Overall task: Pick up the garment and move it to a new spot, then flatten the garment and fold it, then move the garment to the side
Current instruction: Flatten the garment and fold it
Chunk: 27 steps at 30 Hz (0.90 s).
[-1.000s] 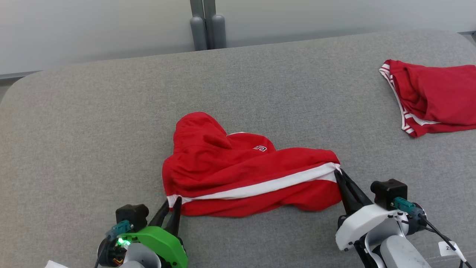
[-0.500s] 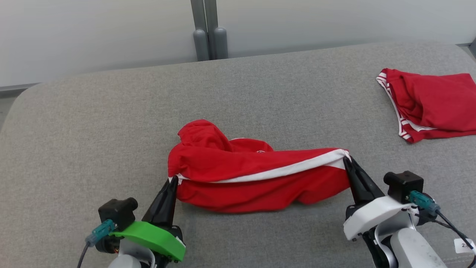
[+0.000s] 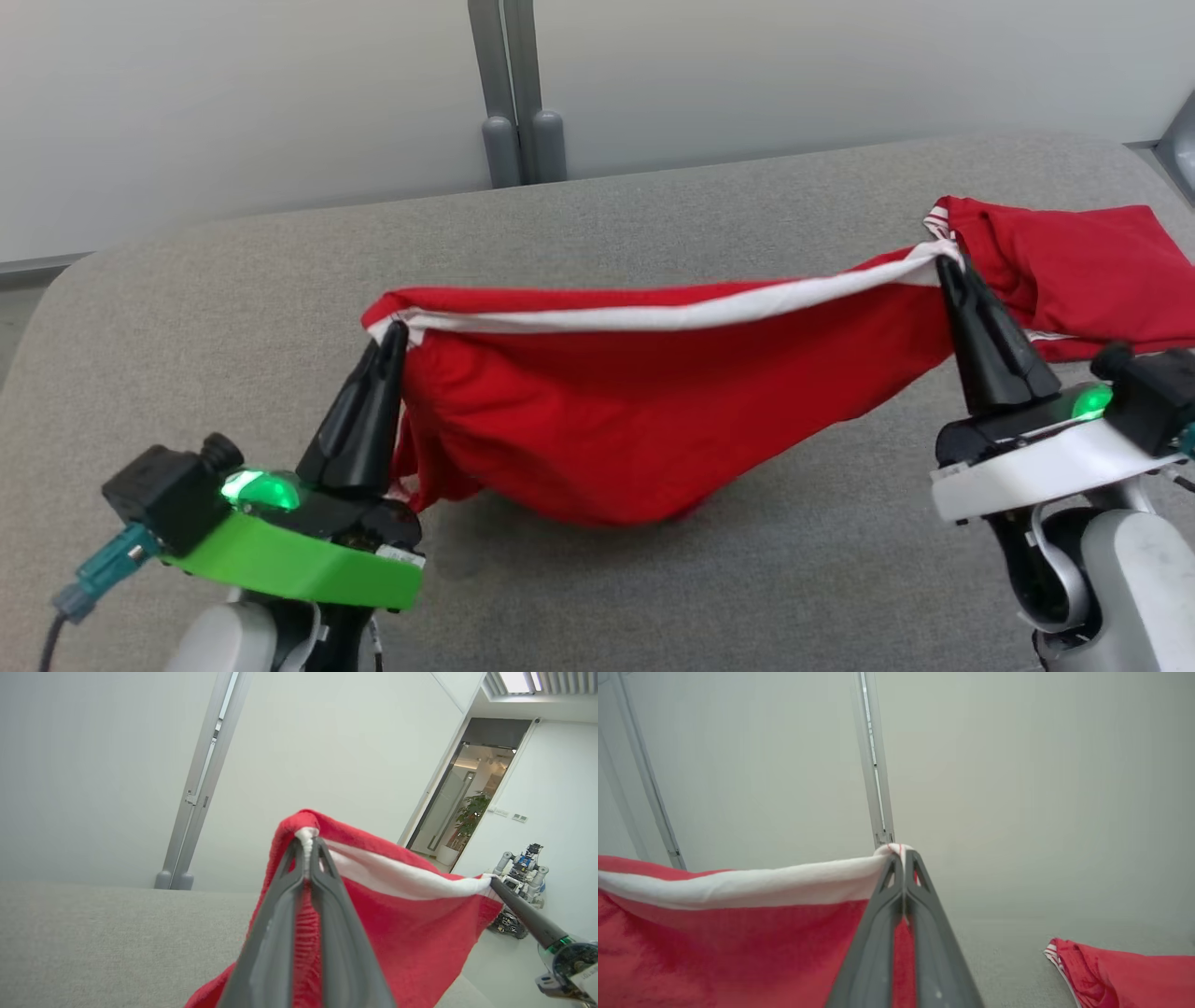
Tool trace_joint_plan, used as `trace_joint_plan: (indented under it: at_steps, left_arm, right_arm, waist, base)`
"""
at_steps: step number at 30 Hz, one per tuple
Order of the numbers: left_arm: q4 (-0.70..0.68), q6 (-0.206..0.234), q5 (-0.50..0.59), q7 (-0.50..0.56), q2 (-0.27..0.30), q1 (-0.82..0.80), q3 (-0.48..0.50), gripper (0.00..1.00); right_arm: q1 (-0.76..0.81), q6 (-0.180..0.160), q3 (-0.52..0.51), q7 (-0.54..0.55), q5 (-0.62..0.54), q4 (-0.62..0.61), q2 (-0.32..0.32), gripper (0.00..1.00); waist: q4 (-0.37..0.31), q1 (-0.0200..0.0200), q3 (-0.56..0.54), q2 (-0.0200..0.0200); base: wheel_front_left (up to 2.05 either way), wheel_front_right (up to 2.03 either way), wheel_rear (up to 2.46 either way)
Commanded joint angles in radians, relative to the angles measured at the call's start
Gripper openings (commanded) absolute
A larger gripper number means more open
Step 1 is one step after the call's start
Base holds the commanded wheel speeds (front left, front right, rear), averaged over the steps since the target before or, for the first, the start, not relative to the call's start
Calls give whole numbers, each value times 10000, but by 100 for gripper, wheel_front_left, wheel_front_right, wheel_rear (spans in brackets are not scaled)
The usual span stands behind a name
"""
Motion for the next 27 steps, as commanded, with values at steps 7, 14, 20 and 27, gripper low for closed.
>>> trace_joint_plan:
  at_steps: [7, 14, 20, 27]
  left_arm:
    - [-2753, 552, -368, 1317, 754, -529, 463, 0]
    - [-3654, 861, -581, 2478, 1318, -1498, 764, 0]
    - [-2377, 731, -912, 3327, 1617, -2926, 767, 0]
    - [578, 590, -483, 3964, 1759, -6334, 764, 0]
  right_arm:
    - [-396, -13, -663, 636, -9, -1976, -364, 0]
    - [-791, -13, -881, 1165, -36, -2776, -471, 0]
    - [-1902, -12, -281, 1324, 291, -1815, -449, 0]
    - [-5416, -13, 123, 398, 37, 1404, -154, 0]
  waist:
    - [-149, 0, 41, -1]
    - [-242, 0, 414, -1]
    - [-328, 0, 1219, -1]
    - [-756, 0, 2653, -1]
  base:
    - [0, 0, 0]
    - [0, 0, 0]
    - [0, 0, 0]
    - [0, 0, 0]
